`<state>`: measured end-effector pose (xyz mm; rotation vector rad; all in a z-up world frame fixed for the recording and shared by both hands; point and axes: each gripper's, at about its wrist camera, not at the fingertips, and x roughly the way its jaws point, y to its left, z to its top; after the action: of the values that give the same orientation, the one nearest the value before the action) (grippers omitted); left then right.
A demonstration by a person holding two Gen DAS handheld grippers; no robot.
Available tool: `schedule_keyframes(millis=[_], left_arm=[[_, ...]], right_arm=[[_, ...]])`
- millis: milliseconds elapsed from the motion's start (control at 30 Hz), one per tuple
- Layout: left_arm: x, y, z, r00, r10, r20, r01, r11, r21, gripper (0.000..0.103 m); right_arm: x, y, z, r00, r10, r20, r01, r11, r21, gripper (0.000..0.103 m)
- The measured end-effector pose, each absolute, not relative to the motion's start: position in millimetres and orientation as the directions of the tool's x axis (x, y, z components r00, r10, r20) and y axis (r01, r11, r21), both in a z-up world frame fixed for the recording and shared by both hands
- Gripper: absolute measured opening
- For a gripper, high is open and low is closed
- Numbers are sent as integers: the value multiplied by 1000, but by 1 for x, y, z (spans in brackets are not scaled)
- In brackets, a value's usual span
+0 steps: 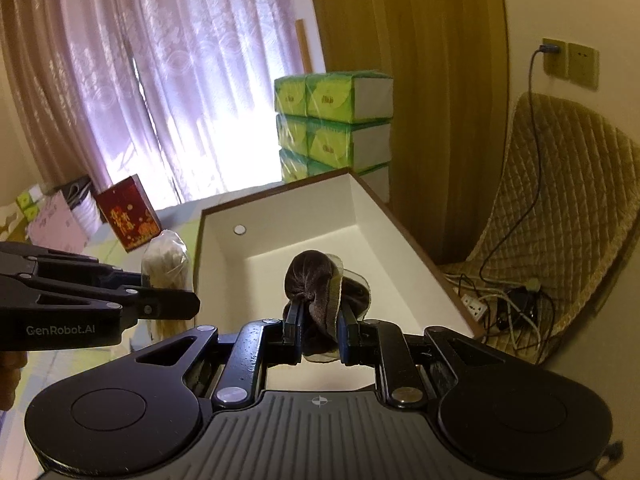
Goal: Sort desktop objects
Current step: 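Carry both items over the brown box and open both tools to drop them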
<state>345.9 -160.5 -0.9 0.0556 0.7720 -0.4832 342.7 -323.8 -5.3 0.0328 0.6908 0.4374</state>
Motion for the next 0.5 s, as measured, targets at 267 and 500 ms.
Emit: schedule_keyframes(millis=[267,500], left_arm=[[371,-190,-27,582,-339,-739,373,919,-129,18],[395,-207,-56,512,-283,-811,318,939,-127,18]], right_arm=[[382,-335,-27,607,433,-667,-480,868,127,13],[415,-334,-50,481,457,-748,-595,797,104,14]])
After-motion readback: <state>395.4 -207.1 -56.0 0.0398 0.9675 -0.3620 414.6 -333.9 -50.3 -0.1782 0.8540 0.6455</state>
